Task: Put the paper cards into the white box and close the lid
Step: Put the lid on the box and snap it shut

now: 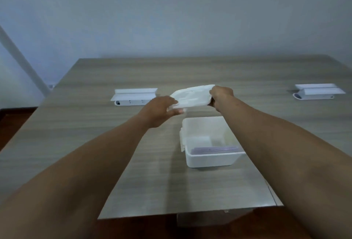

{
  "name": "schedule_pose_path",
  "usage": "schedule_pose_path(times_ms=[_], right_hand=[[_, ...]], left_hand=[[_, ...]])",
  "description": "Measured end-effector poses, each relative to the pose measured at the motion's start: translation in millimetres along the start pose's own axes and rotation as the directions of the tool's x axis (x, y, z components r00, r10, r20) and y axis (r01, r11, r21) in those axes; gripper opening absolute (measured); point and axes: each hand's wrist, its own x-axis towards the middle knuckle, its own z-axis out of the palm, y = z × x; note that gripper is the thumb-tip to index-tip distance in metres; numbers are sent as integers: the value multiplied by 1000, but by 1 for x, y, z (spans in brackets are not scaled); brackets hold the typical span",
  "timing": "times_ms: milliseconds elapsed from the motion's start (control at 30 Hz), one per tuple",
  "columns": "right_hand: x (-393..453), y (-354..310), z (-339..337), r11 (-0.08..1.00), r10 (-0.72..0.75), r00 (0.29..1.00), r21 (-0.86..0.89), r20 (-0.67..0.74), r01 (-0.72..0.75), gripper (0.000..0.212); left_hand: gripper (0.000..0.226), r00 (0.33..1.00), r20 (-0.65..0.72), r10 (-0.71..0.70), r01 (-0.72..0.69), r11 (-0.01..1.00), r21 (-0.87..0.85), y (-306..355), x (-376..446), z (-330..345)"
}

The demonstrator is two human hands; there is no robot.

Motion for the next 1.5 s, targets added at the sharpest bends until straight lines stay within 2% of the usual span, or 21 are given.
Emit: schedule_pose_path(times_ms=[67,167,267,333,400,500,600,700,767,867,967,1067,1133,1267,1367,1500], right_hand=[[0,-8,-16,999,11,1000,30,3,-11,20],[4,-20,-39,999,0,1000,40,-4,0,10],[10,-26,-64,1000,10,1000,16,20,-10,28],[17,-24,-86,999,17,999,-32,34,-16,39],[25,-17,-105,995,17,999,-101,34,-13,41],[36,-4,-127,986,28,997,-166,65,-17,37],[44,7,-138,978,53,991,-207,121,-27,33],[51,17,-141,971,53,981,-238,187,-7,44],[59,21,-143,965,29,982,-262,188,22,48],[67,27,-149,959,-54,985,-265,166,98,35],[74,37,-156,947,-88,978,-289,188,141,17],[77,54,-162,925,-97,973,-342,211,167,14],[79,67,-165,909,-94,972,-380,216,172,16],[85,92,-167,881,-40,976,-453,216,137,21],[90,108,-165,858,-48,977,-492,208,146,23],[95,120,-161,825,-16,971,-546,239,148,26]], left_hand=[[57,1000,8,10,-10,998,60,22,13,4],[32,998,-51,37,-31,994,109,53,32,11],[22,985,-174,-23,25,1000,10,74,45,12],[22,960,-254,-115,89,990,-113,83,51,12],[25,937,-272,-217,157,961,-227,86,53,11],[28,915,-253,-316,213,908,-361,89,54,13],[31,912,-174,-372,234,818,-526,88,52,18],[34,901,-92,-425,258,693,-673,89,47,27],[36,879,-61,-472,280,616,-737,90,46,35],[38,836,-24,-549,322,525,-788,88,42,44],[43,774,-12,-633,414,521,-746,83,37,63],[47,722,-22,-692,554,597,-580,82,29,93],[46,693,-17,-721,618,606,-500,82,25,112],[44,661,-16,-751,684,610,-399,76,19,135],[44,664,28,-747,715,623,-317,70,17,147],[43,641,48,-766,741,601,-301,69,11,155]])
